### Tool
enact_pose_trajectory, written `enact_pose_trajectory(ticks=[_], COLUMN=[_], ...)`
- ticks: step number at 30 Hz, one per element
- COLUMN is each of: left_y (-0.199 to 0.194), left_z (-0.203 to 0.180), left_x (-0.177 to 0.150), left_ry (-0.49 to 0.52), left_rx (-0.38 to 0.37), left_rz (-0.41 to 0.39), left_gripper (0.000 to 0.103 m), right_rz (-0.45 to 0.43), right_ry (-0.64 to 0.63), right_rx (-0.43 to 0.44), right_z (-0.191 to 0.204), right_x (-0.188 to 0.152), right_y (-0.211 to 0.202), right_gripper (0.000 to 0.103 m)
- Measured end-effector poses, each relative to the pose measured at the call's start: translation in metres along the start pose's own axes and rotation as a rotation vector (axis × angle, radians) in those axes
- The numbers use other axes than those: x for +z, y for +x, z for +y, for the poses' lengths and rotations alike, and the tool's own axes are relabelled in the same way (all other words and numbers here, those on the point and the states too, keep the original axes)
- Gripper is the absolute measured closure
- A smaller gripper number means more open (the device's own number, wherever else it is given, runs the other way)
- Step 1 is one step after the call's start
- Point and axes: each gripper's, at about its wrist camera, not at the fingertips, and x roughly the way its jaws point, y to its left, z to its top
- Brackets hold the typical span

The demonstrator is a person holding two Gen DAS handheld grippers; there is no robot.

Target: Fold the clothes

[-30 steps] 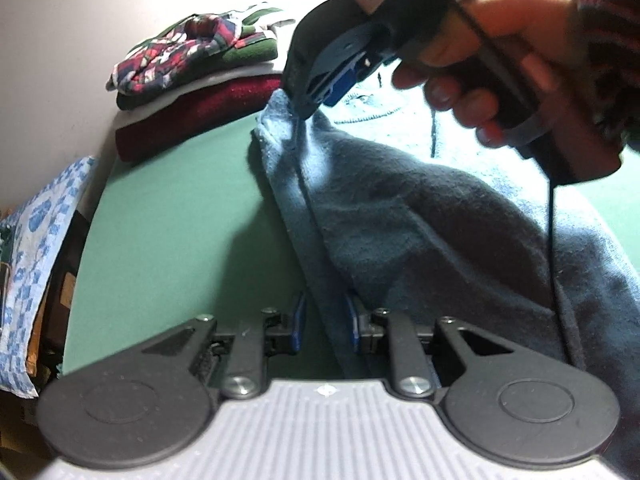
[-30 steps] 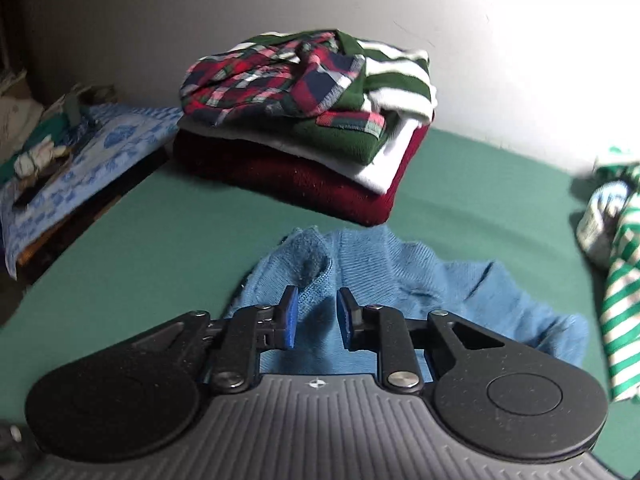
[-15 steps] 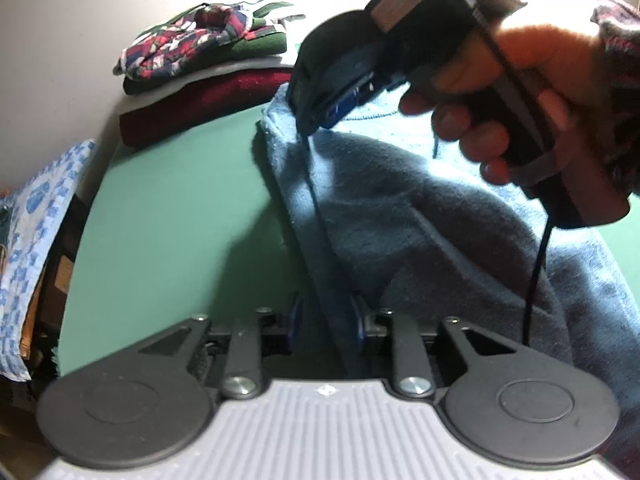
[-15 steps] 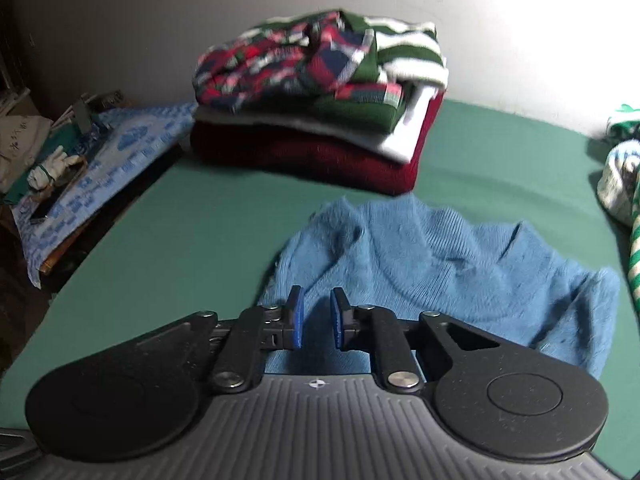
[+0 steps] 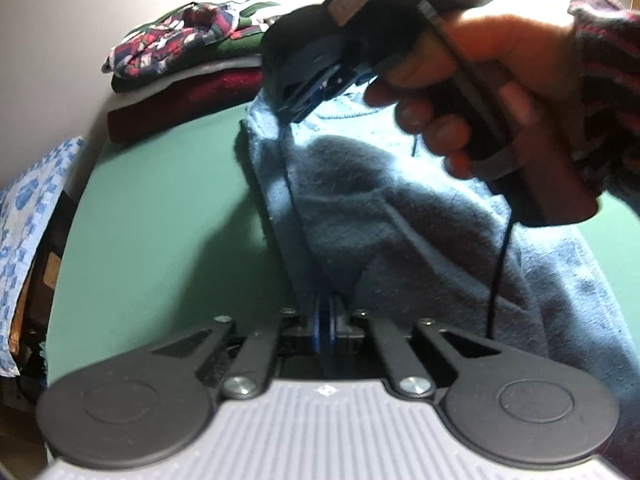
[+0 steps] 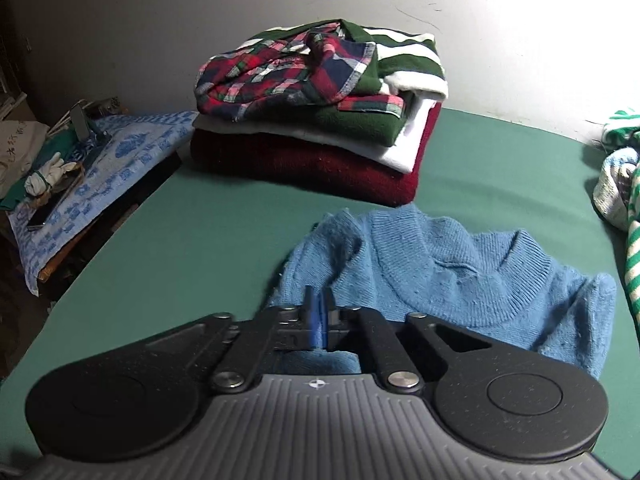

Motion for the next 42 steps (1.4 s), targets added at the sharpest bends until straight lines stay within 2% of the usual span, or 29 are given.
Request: enact_pose_trajectory(ticks=[5, 6, 7, 10, 16, 19, 24, 27, 31, 36, 38, 42], left_y=[0.0, 0.0, 0.0, -0.004, -0.015, -0.02, -0.013, -0.014, -0.02, -0.022, -0.022, -0.022], left_z=[-0.006, -0.006, -0.007, -0.008, -0.006, -0.006, -0.012, -0.015, -0.01, -0.018, -0.023, -0.032], left_x=[-0.002, -0.002, -0.002, -0.003, -0.004, -0.008, -0.017, -0.019, -0.018, -0.019, -0.021, -0.023], left_ry=[0.006, 0.005, 0.001, -0.006, -0.013, -0.018, -0.004, 0.002, -0.016, 0.014, 0.031, 0.065], left_rx=[0.007, 0.007, 0.007, 0.005, 0.019, 0.025, 0.018, 0.021, 0.029, 0.021, 0.014, -0.002], left_rz=[-0.004, -0.005, -0.006, -0.017, -0.04, -0.034, 0.007, 0.006, -0.01, -0.014, -0.013, -0.01], left_gripper=[0.103, 0.103, 0.103, 0.103, 0.103, 0.103, 0.103, 0.103, 0.102, 0.099, 0.1, 0.103], right_rz=[0.041, 0.039, 0.038, 0.01, -0.048, -0.034, -0.004, -0.028, -0.083, -0.099, -0.09, -0.063], right_ry=[0.027, 0.026, 0.025, 0.023, 0.016, -0.012, 0.015, 0.03, 0.038, -0.043, -0.077, -0.084], right_rx=[-0.047, -0.051, -0.054, -0.042, 0.015, 0.027, 0.026, 0.036, 0.063, 0.09, 0.068, -0.063], right_z=[0.004, 0.004, 0.004, 0.003, 0.007, 0.014, 0.007, 0.001, -0.008, 0.0, 0.004, -0.002], right_x=[-0.004, -0.004, -0.004, -0.004, 0.0, 0.0, -0.005, -0.003, 0.006, 0.014, 0.017, 0.02], right_y=[0.014, 0.013, 0.012, 0.004, -0.008, -0.001, 0.012, 0.004, -0.012, 0.004, 0.017, 0.045], right_gripper=[0.089, 0.092, 0.1, 0.101, 0.102, 0.101, 0.101, 0.088, 0.09, 0.093, 0.094, 0.1])
